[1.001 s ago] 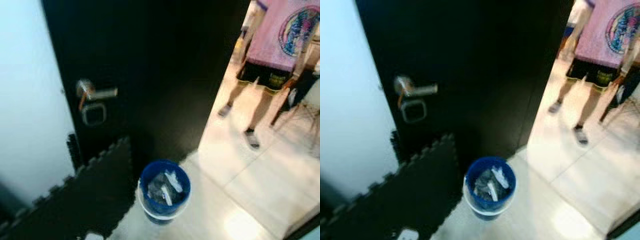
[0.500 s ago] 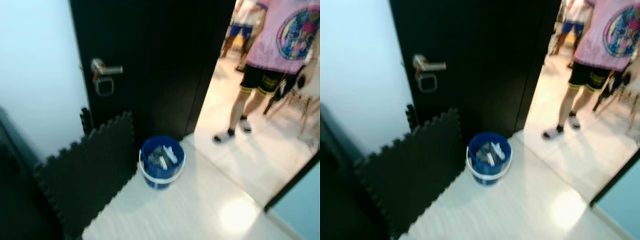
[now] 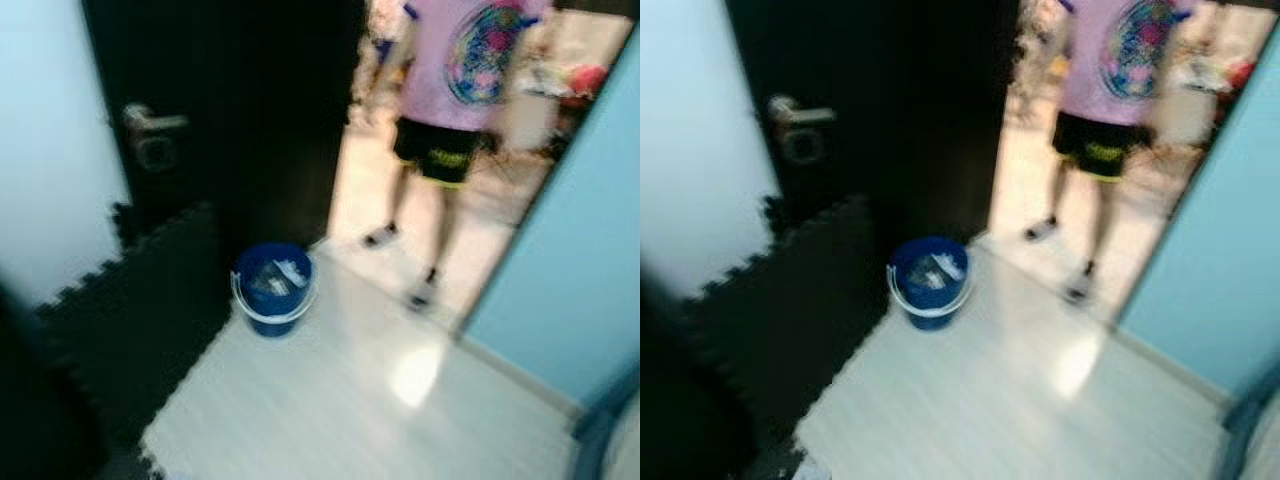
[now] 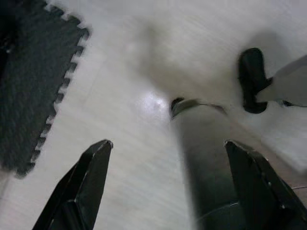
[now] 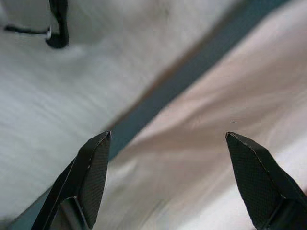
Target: Clean up the room
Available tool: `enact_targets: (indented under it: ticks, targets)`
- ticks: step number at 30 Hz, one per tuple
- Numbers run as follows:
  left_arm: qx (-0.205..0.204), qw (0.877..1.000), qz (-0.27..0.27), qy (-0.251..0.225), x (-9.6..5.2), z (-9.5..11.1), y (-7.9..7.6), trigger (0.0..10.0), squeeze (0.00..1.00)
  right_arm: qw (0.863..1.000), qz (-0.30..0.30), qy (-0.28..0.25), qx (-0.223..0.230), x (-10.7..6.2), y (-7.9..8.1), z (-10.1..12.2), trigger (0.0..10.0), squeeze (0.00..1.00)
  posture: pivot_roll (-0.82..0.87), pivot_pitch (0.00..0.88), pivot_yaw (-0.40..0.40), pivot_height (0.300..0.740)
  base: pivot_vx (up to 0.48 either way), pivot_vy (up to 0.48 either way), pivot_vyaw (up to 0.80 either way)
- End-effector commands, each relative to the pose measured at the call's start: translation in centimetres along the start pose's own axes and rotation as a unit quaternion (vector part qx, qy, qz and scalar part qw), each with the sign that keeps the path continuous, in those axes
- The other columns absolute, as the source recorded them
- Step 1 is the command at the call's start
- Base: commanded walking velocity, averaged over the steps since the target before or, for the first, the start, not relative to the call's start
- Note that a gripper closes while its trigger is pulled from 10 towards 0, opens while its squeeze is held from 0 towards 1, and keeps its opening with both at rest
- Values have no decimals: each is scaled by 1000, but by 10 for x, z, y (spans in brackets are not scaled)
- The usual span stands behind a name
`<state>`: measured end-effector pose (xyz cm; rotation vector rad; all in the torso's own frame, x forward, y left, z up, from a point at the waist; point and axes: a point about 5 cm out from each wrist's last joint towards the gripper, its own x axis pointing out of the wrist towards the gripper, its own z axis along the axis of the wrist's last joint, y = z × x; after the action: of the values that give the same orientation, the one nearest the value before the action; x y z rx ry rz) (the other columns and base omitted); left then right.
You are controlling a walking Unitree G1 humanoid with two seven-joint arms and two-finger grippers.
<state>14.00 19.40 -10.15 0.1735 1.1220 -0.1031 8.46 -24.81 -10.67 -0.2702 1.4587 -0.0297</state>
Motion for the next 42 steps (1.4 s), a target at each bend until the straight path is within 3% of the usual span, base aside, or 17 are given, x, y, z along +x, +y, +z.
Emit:
enact_targets:
  ticks: [1,8,30,42]
  targets:
    - [6,1000,-6,2,1,0,-5,10000,0,1000,-6,-18,-11,-1,-2,13,10000,0,67,0,-55,726,0,0,-750]
    - [9,1000,-8,-1,1,3,-8,10000,0,1000,-18,-20,-4,-1,-3,13,10000,0,66,0,-54,726,0,0,-747]
    - [26,1000,-2,-7,0,1,-4,10000,0,988,-45,-50,142,-1,-2,12,10000,0,62,0,-52,726,0,0,-728]
    - [40,999,3,-18,2,8,-9,10000,0,984,-44,-57,164,-1,-1,13,10000,0,59,0,-50,726,0,0,-723]
